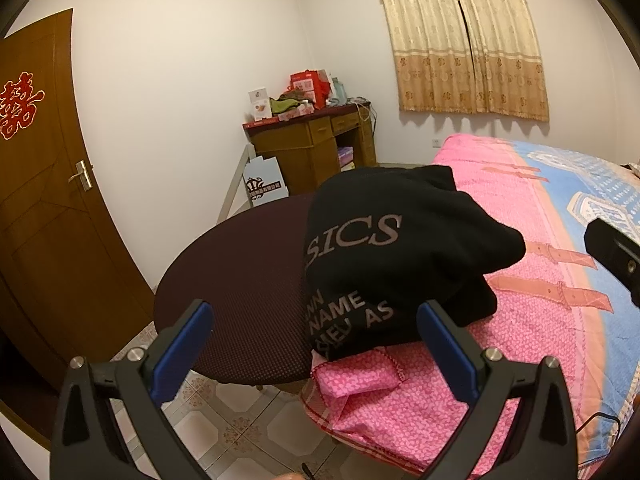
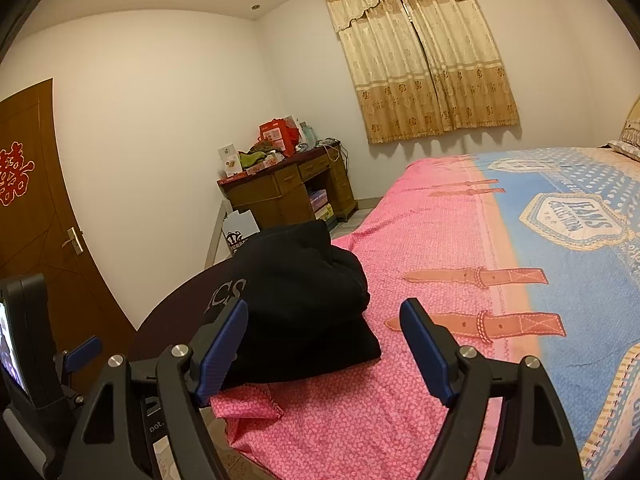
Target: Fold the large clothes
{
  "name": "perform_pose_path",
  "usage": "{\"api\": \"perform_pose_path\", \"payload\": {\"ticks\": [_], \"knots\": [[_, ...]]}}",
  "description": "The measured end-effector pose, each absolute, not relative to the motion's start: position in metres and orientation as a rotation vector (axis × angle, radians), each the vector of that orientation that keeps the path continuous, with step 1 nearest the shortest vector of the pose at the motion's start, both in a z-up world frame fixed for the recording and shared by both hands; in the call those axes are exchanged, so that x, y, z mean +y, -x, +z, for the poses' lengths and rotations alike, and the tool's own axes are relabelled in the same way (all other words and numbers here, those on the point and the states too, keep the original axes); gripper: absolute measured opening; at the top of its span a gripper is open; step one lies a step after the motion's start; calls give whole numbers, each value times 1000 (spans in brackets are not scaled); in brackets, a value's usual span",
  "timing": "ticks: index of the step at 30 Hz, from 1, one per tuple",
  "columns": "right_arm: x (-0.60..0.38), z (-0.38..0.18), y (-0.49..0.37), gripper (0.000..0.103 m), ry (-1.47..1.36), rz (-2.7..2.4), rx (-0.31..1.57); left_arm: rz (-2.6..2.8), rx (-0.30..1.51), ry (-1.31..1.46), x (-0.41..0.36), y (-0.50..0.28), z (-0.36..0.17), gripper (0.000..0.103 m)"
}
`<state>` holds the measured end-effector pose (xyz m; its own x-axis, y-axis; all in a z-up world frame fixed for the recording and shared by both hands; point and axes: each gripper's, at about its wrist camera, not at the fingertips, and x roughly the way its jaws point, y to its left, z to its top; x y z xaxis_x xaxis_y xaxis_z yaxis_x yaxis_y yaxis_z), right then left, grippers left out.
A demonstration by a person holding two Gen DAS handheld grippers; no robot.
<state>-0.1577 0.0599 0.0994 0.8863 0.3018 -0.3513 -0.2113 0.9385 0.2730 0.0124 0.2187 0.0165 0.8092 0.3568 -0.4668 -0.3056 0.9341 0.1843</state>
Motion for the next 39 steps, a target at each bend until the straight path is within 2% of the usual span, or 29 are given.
{"api": "perform_pose_path", "payload": {"ticks": [39], "knots": [[57,95,158,79,-242,270,417,263,509,-30,235,-17,19,103]]}}
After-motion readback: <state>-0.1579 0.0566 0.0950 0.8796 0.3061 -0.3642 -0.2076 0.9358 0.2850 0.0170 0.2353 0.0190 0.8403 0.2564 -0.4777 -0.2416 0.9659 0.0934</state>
